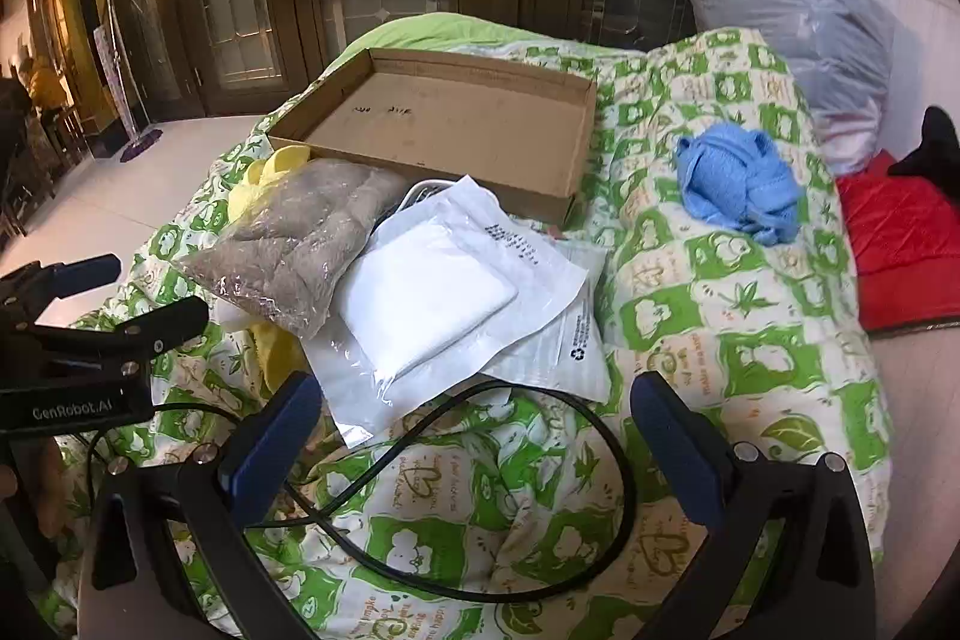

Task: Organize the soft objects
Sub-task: 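Move the left tool toward the clear bag of brown fluff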

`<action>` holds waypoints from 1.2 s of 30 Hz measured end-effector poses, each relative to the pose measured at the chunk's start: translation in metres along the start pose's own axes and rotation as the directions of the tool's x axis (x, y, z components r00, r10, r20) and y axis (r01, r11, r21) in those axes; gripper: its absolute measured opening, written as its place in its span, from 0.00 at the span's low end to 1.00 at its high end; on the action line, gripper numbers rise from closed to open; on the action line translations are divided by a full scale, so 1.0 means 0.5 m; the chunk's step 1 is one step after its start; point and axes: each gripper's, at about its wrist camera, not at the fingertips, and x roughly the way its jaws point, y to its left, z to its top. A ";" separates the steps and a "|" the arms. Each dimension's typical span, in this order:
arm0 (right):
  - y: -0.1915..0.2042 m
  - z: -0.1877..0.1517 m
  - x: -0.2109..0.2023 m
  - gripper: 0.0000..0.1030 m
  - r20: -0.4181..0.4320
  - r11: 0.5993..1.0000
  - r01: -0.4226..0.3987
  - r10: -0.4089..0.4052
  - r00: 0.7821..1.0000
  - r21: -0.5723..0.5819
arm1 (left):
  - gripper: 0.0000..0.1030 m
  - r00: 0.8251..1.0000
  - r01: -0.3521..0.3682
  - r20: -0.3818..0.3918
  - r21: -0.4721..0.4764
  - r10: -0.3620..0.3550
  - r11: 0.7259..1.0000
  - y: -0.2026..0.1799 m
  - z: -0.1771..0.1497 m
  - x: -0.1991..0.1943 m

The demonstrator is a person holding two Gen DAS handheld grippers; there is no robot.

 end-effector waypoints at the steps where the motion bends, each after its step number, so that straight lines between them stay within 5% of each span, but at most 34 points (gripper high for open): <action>1: -0.002 -0.002 0.001 1.00 -0.001 1.000 -0.003 0.003 1.000 0.004 | 0.99 1.000 0.007 -0.003 0.000 -0.007 1.000 -0.001 0.000 0.001; 9: -0.008 -0.002 -0.004 1.00 0.004 1.000 -0.020 0.020 1.000 0.022 | 0.99 0.995 0.094 -0.025 0.010 -0.094 0.996 -0.001 0.014 -0.004; 21: -0.018 0.002 0.007 1.00 -0.016 0.999 0.011 -0.010 1.000 0.051 | 0.99 0.992 0.122 -0.048 0.049 -0.120 0.991 0.009 0.045 0.001; 29: -0.038 0.000 0.001 1.00 -0.046 0.994 0.030 -0.026 0.999 0.106 | 0.99 0.973 0.197 -0.141 0.103 -0.182 0.975 -0.008 0.075 0.022; 36: -0.032 0.003 0.008 1.00 -0.055 0.993 0.048 -0.043 0.998 0.104 | 0.99 0.984 0.171 -0.090 0.197 -0.156 0.965 -0.047 0.135 0.028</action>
